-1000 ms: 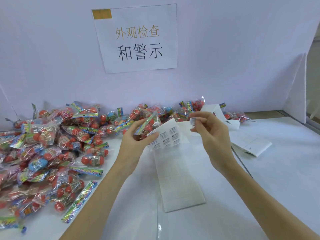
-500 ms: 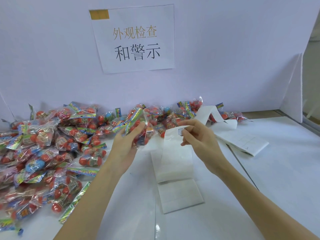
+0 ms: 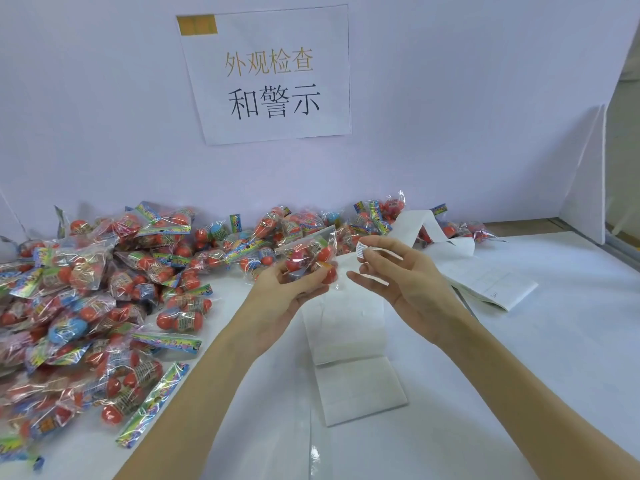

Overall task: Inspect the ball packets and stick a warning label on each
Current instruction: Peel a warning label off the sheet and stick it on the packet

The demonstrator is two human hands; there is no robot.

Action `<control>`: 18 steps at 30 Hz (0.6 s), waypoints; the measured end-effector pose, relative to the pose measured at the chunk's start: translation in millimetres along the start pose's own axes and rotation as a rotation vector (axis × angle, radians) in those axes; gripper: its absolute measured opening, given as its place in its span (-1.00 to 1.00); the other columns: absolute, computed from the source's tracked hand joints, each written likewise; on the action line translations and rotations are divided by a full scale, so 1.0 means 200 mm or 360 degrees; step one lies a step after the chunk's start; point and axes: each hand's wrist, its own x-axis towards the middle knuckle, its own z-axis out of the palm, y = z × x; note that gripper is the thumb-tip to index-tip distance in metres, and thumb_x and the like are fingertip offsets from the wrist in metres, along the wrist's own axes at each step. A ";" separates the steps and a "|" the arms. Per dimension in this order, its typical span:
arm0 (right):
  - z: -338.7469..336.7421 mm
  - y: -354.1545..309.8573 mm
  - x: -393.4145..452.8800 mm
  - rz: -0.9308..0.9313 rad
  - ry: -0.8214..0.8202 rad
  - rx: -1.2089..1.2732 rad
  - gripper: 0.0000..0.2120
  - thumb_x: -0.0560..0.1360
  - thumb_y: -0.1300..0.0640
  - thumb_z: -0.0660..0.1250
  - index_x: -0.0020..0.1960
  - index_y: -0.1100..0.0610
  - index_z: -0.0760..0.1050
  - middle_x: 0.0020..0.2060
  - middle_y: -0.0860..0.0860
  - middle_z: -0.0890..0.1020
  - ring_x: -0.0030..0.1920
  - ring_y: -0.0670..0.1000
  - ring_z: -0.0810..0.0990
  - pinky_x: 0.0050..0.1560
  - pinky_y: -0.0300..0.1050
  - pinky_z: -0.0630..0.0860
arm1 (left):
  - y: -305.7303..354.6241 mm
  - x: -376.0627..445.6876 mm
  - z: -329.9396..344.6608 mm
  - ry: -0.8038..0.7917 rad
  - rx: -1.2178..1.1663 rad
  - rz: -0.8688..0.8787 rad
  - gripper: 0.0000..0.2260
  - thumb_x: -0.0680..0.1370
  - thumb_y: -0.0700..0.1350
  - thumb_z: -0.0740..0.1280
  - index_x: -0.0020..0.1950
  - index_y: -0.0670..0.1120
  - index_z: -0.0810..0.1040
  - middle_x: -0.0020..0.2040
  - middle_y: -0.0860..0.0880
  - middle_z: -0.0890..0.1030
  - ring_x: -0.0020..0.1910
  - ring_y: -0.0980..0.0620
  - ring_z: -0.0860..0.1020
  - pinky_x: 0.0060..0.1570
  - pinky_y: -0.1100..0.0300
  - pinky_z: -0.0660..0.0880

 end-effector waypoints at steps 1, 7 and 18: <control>0.00 0.00 0.00 -0.0006 0.0007 -0.0057 -0.73 0.42 0.20 0.52 0.12 0.22 0.70 -0.14 0.17 0.66 -0.15 0.10 0.67 0.10 0.05 0.68 | -0.01 0.00 0.01 -0.0021 -0.0011 -0.0001 -0.59 0.40 -0.22 0.53 0.23 -0.26 0.63 0.13 -0.20 0.73 0.07 -0.10 0.73 0.01 0.18 0.65; 0.01 0.01 -0.03 -0.0121 0.0023 -0.0745 -0.78 0.54 0.23 0.51 0.16 0.12 0.65 -0.12 0.15 0.76 -0.06 0.12 0.76 0.02 -0.10 0.69 | -0.05 -0.01 0.05 -0.0059 -0.0041 -0.0006 -0.64 0.50 -0.17 0.47 0.27 -0.27 0.61 0.17 -0.26 0.70 0.12 -0.17 0.69 0.09 0.09 0.64; 0.03 0.06 -0.03 -0.0319 0.0123 -0.1184 -0.71 0.53 0.18 0.53 0.17 -0.05 0.56 -0.24 -0.04 0.75 -0.17 -0.06 0.73 -0.01 -0.27 0.62 | -0.06 0.00 0.04 -0.0089 -0.0138 -0.0039 -0.73 0.66 -0.12 0.33 0.30 -0.23 0.62 0.24 -0.22 0.68 0.23 -0.20 0.67 0.14 0.02 0.64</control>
